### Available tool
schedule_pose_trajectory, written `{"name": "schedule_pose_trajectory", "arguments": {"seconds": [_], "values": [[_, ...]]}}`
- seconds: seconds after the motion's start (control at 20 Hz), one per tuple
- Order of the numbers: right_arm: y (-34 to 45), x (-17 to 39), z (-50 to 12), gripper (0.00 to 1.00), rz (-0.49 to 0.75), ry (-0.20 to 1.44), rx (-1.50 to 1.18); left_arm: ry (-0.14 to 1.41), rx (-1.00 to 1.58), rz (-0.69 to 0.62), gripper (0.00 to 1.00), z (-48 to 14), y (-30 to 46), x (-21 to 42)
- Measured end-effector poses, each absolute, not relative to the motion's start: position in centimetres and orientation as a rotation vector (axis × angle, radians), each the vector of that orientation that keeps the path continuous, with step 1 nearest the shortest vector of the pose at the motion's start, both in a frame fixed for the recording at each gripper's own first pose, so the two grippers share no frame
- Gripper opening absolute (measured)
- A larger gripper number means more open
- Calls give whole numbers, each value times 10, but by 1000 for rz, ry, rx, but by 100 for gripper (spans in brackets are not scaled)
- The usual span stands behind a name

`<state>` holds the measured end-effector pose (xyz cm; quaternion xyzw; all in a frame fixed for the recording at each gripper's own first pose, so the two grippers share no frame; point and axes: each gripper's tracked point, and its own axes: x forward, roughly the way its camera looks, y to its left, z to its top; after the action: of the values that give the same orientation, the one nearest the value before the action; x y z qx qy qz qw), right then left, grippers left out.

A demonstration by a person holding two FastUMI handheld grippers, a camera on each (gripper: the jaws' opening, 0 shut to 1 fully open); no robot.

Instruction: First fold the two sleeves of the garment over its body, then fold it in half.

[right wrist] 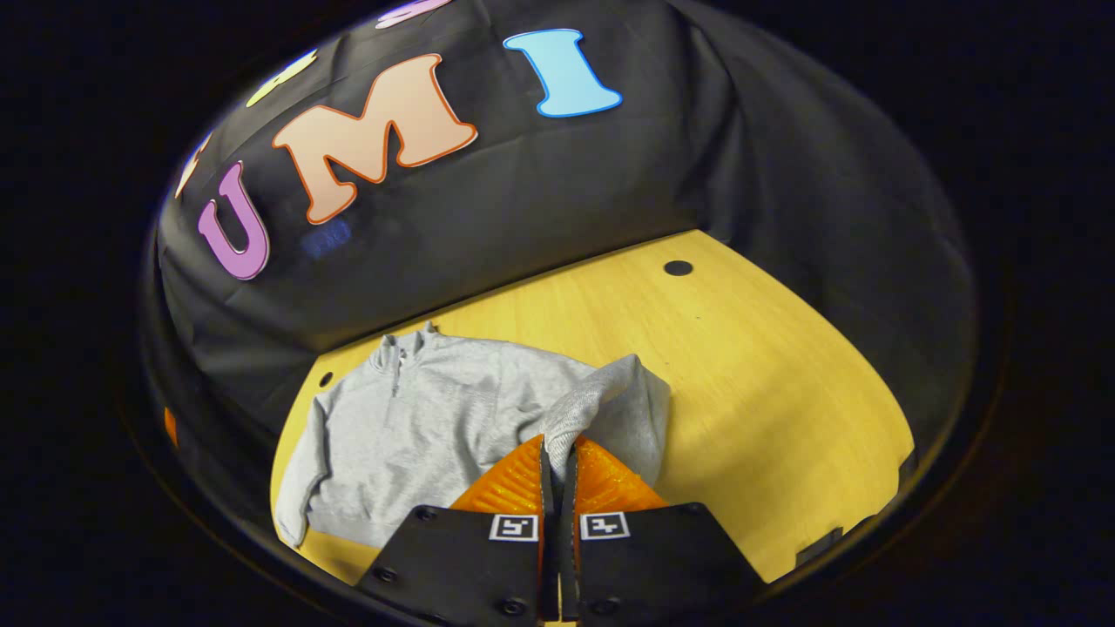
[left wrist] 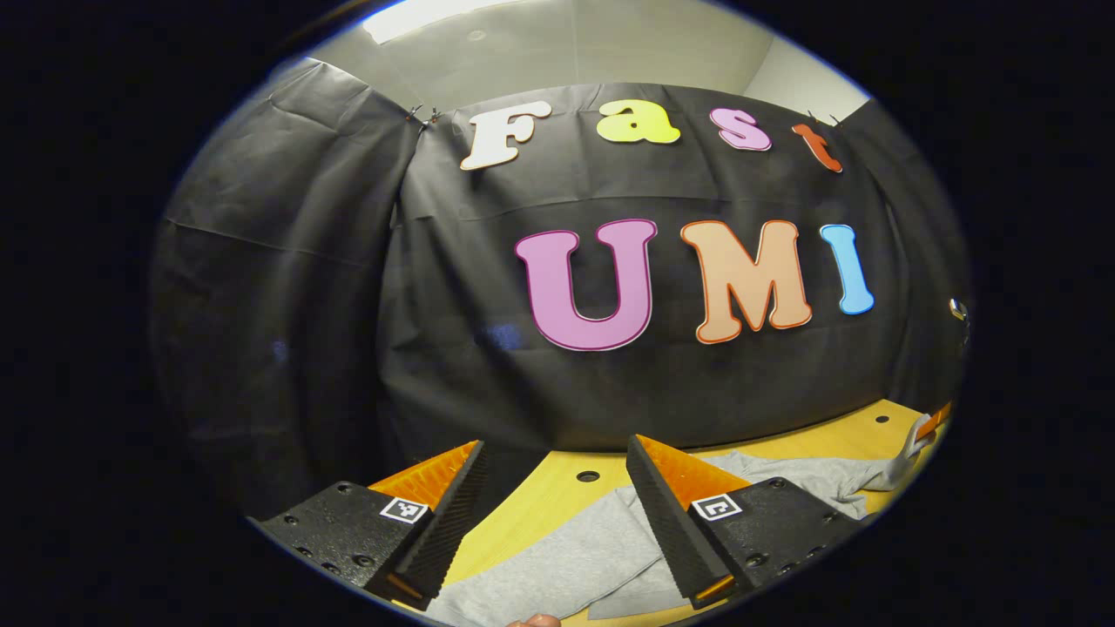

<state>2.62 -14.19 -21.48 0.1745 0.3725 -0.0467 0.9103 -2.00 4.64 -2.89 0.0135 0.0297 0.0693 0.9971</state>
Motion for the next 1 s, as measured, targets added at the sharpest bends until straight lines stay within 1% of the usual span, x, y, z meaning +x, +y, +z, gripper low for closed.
{"name": "schedule_pose_trajectory", "arguments": {"seconds": [0.25, 0.3, 0.35, 0.45, 0.5, 0.55, 0.7, 0.75, 0.9, 0.95, 1.0], "values": [[-78, 70, -207, 3, 5, 761, 360, 66, 33, 187, 93, -32, 74, -28], [-63, 76, -206, 3, 29, 758, 357, 69, 36, 196, 93, -31, 80, -30], [-47, 82, -204, 3, 53, 758, 356, 72, 37, 205, 96, -34, 85, -30], [-20, 94, -202, 3, 93, 756, 353, 74, 38, 225, 93, -35, 96, -35], [-6, 99, -202, 3, 113, 756, 352, 77, 37, 234, 95, -36, 101, -37], [7, 106, -200, 3, 132, 758, 350, 78, 35, 244, 94, -37, 107, -39], [45, 120, -198, 3, 184, 753, 355, 84, 37, 274, 94, -41, 124, -47], [59, 125, -198, 3, 201, 754, 358, 86, 39, 282, 96, -41, 130, -49], [101, 135, -196, 3, 254, 756, 355, 89, 44, 309, 96, -45, 147, -58], [115, 138, -196, 3, 271, 760, 353, 90, 45, 318, 94, -45, 153, -61], [128, 140, -198, 3, 289, 763, 354, 91, 46, 326, 96, -46, 158, -63]]}}
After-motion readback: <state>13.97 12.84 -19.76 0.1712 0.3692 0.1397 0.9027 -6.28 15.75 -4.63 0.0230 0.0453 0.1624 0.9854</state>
